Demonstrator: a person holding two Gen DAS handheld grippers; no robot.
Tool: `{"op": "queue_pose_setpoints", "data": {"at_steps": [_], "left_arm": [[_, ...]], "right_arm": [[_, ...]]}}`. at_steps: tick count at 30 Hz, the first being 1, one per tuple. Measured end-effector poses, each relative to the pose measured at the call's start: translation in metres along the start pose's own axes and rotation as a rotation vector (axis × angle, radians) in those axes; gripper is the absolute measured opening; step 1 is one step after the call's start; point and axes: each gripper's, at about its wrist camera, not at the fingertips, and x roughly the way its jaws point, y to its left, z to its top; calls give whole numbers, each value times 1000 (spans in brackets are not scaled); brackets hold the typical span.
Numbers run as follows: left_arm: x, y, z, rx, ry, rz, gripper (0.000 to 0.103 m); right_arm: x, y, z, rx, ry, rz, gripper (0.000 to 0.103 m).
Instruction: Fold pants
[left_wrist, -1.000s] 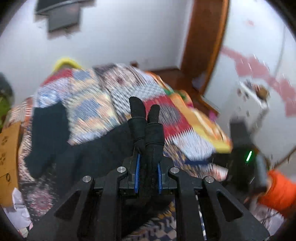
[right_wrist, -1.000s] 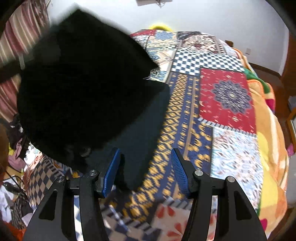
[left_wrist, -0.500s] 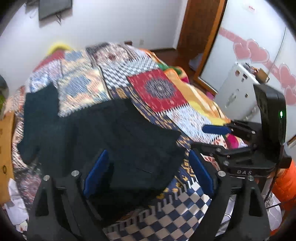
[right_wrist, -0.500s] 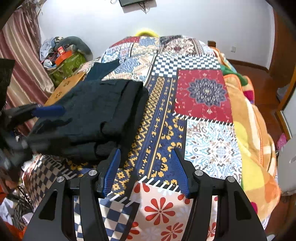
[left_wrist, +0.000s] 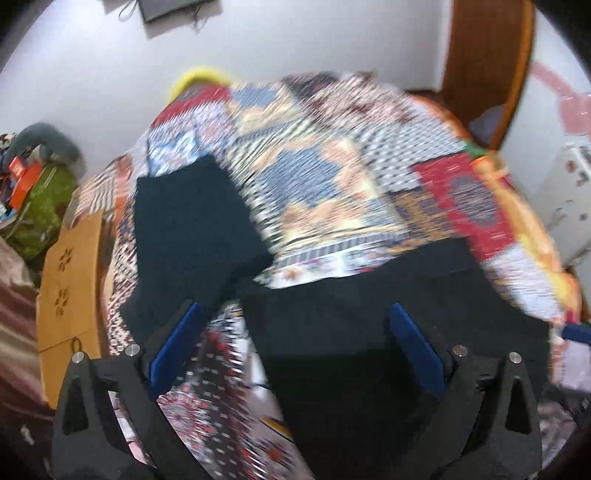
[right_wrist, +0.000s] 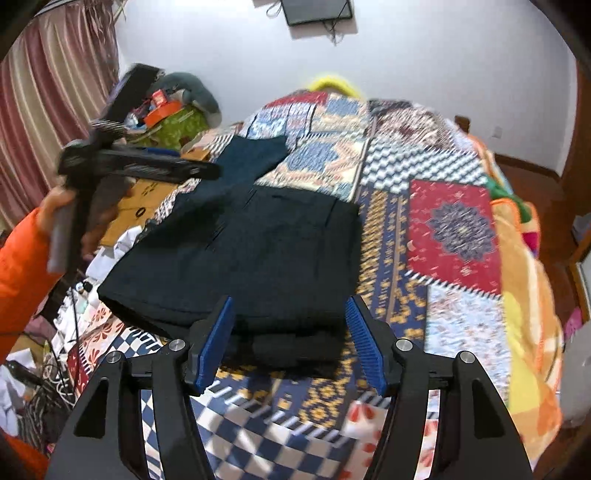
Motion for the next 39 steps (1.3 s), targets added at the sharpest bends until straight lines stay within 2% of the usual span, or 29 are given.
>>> {"op": "queue_pose_setpoints", "data": {"at_steps": [3, 4, 6, 8, 13, 18, 20, 28, 31, 33, 38, 39], "left_arm": [[48, 13, -9, 13, 91, 100, 103], [60, 17, -14, 7, 91, 95, 103], [62, 24, -23, -21, 39, 53, 103], [60, 27, -28, -21, 19, 59, 103], [43, 31, -49, -22, 11, 131, 103], [19, 46, -83, -125, 53, 109, 103], [8, 47, -100, -158, 54, 113, 103], [-34, 24, -152, -275, 61, 116, 103], [-45, 5, -156, -271, 64, 52, 103], [-52, -11, -155, -235, 36, 60, 103], [-56, -17, -152, -219, 25, 15, 103], [-57, -14, -153, -216, 22, 4, 103]], "right_arm": [[19, 0, -5, 11, 42, 15, 59], [22, -1, -6, 18, 52, 20, 59], [27, -9, -6, 40, 64, 39, 60], [29, -14, -5, 40, 71, 45, 62], [37, -26, -2, 15, 84, 6, 62], [36, -37, 8, 10, 64, -100, 62], [29, -37, 11, 9, 50, -117, 62], [-12, -20, 8, -14, -38, -105, 64], [-21, -10, 7, -39, -55, -96, 64], [-26, -3, 6, -55, -61, -80, 64], [-16, 11, -5, -94, -13, -40, 63], [-10, 11, -9, -84, 9, -27, 56]]}}
